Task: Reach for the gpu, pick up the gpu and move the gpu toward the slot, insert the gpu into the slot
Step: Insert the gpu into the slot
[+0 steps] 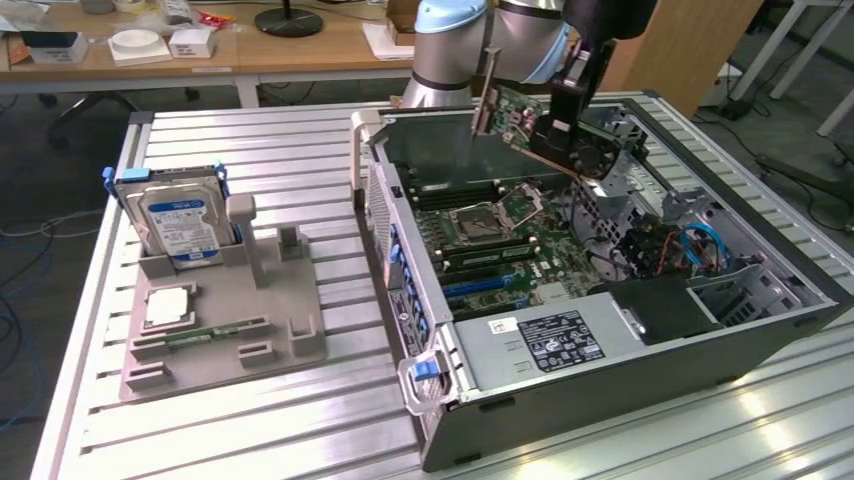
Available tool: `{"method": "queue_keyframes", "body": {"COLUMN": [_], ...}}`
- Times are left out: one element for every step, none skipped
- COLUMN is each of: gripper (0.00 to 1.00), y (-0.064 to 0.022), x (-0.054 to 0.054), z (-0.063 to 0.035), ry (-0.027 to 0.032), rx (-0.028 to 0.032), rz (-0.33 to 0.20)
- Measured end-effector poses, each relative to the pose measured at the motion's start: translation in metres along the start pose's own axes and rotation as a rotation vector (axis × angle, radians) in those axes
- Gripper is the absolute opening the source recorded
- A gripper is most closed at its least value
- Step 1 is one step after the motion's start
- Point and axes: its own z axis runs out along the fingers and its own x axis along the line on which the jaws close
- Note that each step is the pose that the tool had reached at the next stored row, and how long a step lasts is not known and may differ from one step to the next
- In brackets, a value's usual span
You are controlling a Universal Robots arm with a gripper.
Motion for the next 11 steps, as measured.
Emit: {"method": "queue_keyframes", "body": {"gripper": [0.27, 0.27, 0.27, 0.27, 0.27, 0.27, 0.27, 0.27, 0.27, 0.27, 0.27], "y": [0.0000, -0.0001, -0.0001, -0.0001, -0.0001, -0.0001, -0.0001, -0.0001, -0.0001, -0.0001, -0.0001], "x": [0.0000, -0.0001, -0.0001, -0.0001, -0.0001, -0.0001, -0.0001, -0.0001, -0.0001, -0.0001, -0.0001], "z": [0.0000, 0.0001, 0.0001, 0.0001, 0.0001, 0.0002, 0.0002, 0.0002, 0.0002, 0.0003, 0.0003], "ry": [-0.0002, -0.0004, -0.0005, -0.0007, -0.0009, -0.0011, -0.0012, -0.0014, -0.0016, -0.0017, -0.0019], "rx": [-0.0001, -0.0003, -0.0004, -0.0004, -0.0006, -0.0007, -0.0008, -0.0009, -0.0010, -0.0011, -0.0012], "rz": [-0.009, -0.017, -0.025, -0.034, -0.043, -0.052, -0.062, -0.070, -0.078, -0.087, -0.095]}}
